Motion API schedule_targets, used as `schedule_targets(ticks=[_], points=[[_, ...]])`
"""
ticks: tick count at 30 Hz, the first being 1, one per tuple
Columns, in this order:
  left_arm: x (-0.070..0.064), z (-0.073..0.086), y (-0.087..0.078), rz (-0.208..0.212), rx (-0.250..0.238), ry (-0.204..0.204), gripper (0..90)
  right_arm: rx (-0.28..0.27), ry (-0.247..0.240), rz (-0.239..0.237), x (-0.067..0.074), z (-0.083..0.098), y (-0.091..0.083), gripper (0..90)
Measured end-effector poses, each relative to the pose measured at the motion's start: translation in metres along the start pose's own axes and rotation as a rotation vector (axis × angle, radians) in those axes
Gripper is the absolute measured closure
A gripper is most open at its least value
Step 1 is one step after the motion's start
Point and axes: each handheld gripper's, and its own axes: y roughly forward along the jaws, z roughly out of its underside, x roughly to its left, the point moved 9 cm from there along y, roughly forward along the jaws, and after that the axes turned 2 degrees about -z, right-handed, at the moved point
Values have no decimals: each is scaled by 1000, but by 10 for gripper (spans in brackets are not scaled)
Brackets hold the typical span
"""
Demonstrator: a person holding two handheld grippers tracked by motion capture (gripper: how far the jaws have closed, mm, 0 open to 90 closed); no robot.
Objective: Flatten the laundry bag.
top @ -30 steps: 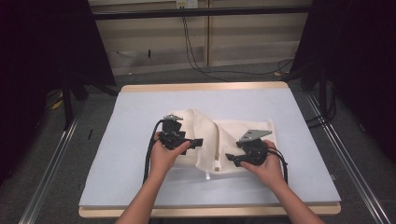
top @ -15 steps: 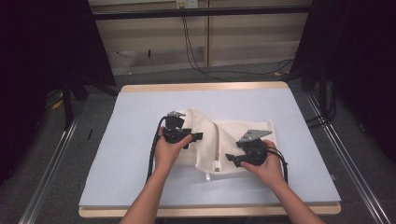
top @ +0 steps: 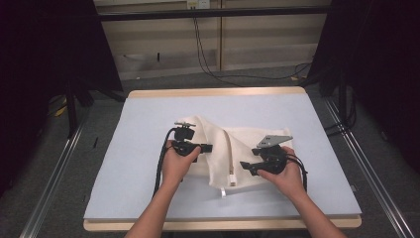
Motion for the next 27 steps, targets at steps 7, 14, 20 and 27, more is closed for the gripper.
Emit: schedule_targets(ticks=[7,14,20,27], points=[[-14,20,-12,31,-10,38,863,-14,11,17,-8,-8,-7,315],[-23,39,-17,48,-11,45,862,2,41,-10,-5,-12,0,301],[-26,48,-20,66,8,51,857,25,38,-43,3,-15,11,362],[-15,35,-24,37,-68,2,594,63,42,-78,7,-4,15,719]])
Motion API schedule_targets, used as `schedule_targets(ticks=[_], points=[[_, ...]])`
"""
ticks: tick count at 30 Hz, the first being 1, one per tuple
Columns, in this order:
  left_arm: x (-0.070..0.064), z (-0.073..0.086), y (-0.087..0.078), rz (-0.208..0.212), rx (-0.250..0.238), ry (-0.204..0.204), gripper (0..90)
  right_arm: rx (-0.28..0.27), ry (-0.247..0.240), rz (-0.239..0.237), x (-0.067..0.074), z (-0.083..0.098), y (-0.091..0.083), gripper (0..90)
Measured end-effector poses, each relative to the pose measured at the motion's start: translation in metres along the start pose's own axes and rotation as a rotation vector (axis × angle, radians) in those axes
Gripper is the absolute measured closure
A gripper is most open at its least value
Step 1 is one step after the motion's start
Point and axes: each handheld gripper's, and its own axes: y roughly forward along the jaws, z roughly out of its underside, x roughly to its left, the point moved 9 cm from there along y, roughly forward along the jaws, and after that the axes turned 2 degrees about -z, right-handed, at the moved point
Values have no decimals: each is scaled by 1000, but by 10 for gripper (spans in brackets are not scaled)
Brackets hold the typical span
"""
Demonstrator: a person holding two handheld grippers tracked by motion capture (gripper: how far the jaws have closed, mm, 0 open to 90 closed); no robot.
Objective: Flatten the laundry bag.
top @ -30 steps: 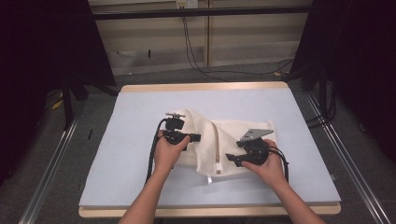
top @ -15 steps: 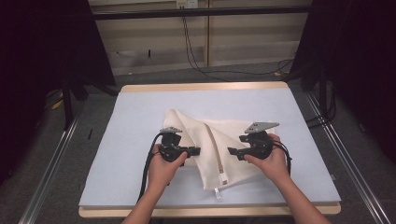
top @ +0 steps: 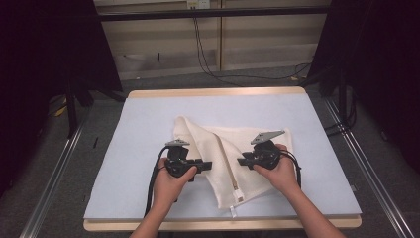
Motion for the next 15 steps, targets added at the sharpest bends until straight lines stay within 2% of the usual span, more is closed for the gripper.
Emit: schedule_targets(ticks=[2,4,5,6,8,9,10,11,12,13,14,15], points=[[5,-7,-2,-1,-27,-31,496,-3,-9,-24,1,1,-1,791],[11,-14,-2,-17,-45,-41,462,-3,-23,-15,3,1,-3,818],[13,-17,-1,-11,-52,-48,442,1,-35,-18,4,1,-4,821],[16,-21,0,-12,-63,-71,434,-2,-46,-24,6,1,-4,822],[24,-28,3,-33,-107,-88,435,5,-64,-36,10,2,-4,825],[26,-30,5,-20,-113,-100,445,6,-71,-36,11,2,-5,826],[27,-31,6,-22,-120,-106,492,8,-75,-40,13,2,-5,826],[28,-29,7,-26,-104,-90,581,10,-78,-39,14,3,-5,823],[27,-27,8,-22,-76,-90,711,13,-83,-42,14,3,-5,812],[26,-25,7,-34,-59,-92,793,11,-83,-43,14,3,-6,782],[25,-24,7,-39,-52,-97,857,8,-75,-49,13,3,-7,722],[25,-22,6,-45,-34,-81,862,-9,-60,-57,13,1,-9,658]])
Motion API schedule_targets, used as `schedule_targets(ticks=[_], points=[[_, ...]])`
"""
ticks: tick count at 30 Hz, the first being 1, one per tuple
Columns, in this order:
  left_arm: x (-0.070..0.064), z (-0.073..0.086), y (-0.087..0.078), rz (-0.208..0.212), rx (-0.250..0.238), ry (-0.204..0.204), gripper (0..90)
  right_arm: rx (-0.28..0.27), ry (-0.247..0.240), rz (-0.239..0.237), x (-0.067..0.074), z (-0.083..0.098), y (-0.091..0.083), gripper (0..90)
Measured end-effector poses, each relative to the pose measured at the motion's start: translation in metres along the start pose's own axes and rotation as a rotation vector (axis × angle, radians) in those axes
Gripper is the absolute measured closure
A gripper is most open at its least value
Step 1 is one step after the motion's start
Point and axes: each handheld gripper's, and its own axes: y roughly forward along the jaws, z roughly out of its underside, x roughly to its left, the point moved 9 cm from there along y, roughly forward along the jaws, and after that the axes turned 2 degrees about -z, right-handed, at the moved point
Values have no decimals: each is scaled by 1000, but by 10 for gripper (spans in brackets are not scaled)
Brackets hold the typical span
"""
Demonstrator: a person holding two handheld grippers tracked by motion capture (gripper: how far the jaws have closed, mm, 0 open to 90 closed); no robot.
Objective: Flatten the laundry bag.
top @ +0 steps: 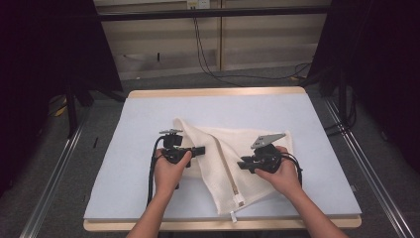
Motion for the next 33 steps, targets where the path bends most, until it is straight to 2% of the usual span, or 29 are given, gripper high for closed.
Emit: schedule_targets(ticks=[4,5,6,10,12,15,17,21,22,25,26,27,28,31,32,33], points=[[0,8,-7,3,31,26,866,-49,45,9,-15,-9,-18,535],[-1,10,-8,3,33,23,867,-64,69,19,-24,-10,-27,515],[-1,12,-10,5,38,28,867,-64,69,19,-24,-10,-27,515],[-4,16,-14,13,42,42,868,-46,82,78,-43,-5,-37,448],[-6,18,-16,15,46,57,867,-15,74,110,-53,4,-35,405],[-7,18,-16,17,43,54,867,13,58,151,-67,18,-27,295],[-8,18,-16,21,35,38,867,17,46,187,-75,24,-22,278],[-6,18,-16,12,45,56,867,60,58,235,-89,37,-16,272],[-6,18,-16,11,48,59,867,82,53,262,-93,41,-15,302],[-6,18,-14,3,50,67,867,71,85,248,-96,44,-14,336],[-6,19,-14,0,50,70,867,69,80,246,-96,43,-13,393],[-6,18,-14,1,49,71,867,70,80,246,-94,43,-14,491],[-6,18,-13,3,47,70,867,60,77,259,-95,42,-15,675],[-7,17,-14,13,44,63,867,68,92,255,-96,42,-15,815],[-7,17,-14,10,42,67,867,72,99,241,-97,41,-16,872],[-7,17,-14,10,41,67,867,73,123,227,-97,41,-16,887]])
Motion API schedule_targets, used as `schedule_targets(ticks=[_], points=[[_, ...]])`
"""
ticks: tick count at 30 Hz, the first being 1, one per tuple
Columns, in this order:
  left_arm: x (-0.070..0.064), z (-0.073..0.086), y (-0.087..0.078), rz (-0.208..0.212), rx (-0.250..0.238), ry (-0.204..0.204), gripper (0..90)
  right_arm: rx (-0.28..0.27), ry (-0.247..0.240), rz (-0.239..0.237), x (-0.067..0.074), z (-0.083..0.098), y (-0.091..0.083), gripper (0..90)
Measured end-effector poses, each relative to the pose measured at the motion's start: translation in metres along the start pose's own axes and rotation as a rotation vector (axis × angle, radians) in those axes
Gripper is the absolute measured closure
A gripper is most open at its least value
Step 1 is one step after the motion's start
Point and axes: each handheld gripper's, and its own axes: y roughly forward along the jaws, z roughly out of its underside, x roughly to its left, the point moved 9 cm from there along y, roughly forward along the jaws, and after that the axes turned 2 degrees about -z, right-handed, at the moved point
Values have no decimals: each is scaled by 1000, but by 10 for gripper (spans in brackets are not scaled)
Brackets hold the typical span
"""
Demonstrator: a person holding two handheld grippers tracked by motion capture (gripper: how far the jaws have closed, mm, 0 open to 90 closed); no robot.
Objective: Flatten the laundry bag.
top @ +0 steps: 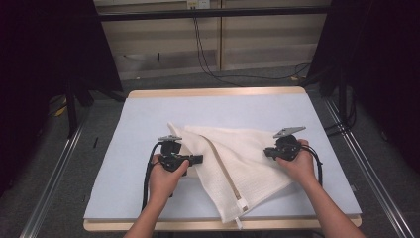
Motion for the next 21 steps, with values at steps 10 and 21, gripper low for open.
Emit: schedule_targets(ticks=[10,21], points=[[-5,-4,2,21,-16,11,868,-56,67,109,-18,-7,-5,900],[-21,4,10,41,16,42,868,-153,126,302,-70,-8,-33,900]])
